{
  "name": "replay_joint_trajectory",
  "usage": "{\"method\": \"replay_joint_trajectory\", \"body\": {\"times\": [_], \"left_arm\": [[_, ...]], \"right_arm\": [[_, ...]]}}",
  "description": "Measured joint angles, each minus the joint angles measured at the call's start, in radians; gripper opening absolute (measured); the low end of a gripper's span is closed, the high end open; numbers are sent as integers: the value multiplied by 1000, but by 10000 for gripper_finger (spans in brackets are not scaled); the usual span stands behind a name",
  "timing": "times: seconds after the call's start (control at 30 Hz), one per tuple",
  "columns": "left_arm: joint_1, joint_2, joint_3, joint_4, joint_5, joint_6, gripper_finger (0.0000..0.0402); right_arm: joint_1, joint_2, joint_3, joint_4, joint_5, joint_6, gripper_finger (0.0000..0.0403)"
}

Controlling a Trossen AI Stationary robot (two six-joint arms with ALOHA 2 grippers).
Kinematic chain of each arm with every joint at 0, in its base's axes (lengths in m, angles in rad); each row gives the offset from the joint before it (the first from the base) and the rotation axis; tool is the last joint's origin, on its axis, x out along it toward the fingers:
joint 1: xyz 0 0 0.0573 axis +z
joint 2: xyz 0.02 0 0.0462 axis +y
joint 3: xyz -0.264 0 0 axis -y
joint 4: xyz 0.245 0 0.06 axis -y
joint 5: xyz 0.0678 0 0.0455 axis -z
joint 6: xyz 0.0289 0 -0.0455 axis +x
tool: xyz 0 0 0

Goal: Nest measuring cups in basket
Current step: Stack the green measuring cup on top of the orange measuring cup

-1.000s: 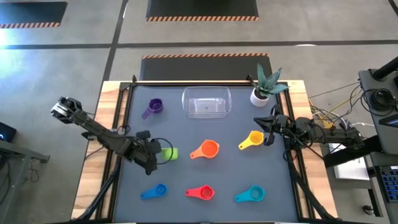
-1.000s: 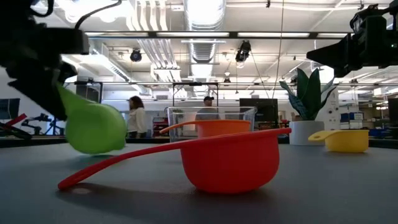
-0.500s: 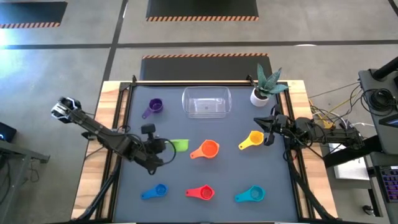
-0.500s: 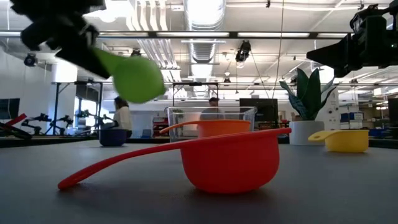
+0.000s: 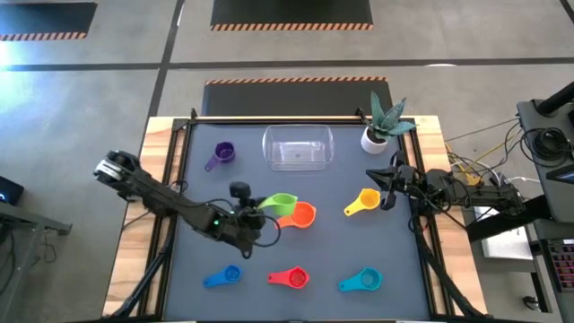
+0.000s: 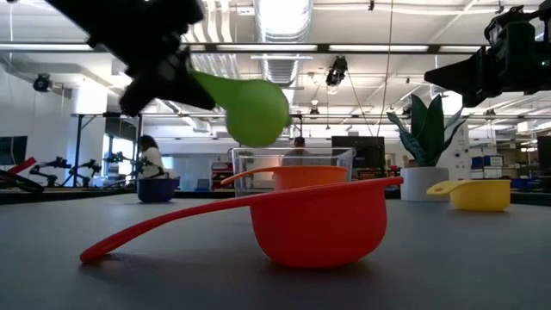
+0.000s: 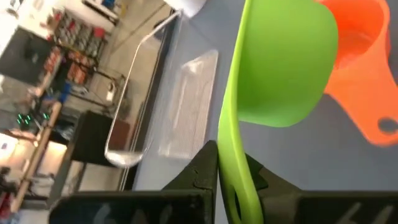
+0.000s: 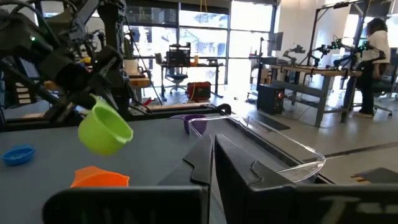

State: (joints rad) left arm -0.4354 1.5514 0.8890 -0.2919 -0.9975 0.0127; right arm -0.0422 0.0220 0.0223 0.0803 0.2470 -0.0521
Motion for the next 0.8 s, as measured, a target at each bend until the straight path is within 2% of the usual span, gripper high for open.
{"method": "replay_joint_trajectory", "body": {"times": [0.17,0.4,0.8], "left_arm": [[15,81,0,184,-15,115,0],[21,132,0,304,-15,162,0],[47,183,0,406,-15,162,0]], "right_arm": [[0,0,0,0,0,0,9],[0,0,0,0,0,0,9],[0,0,0,0,0,0,9]]}}
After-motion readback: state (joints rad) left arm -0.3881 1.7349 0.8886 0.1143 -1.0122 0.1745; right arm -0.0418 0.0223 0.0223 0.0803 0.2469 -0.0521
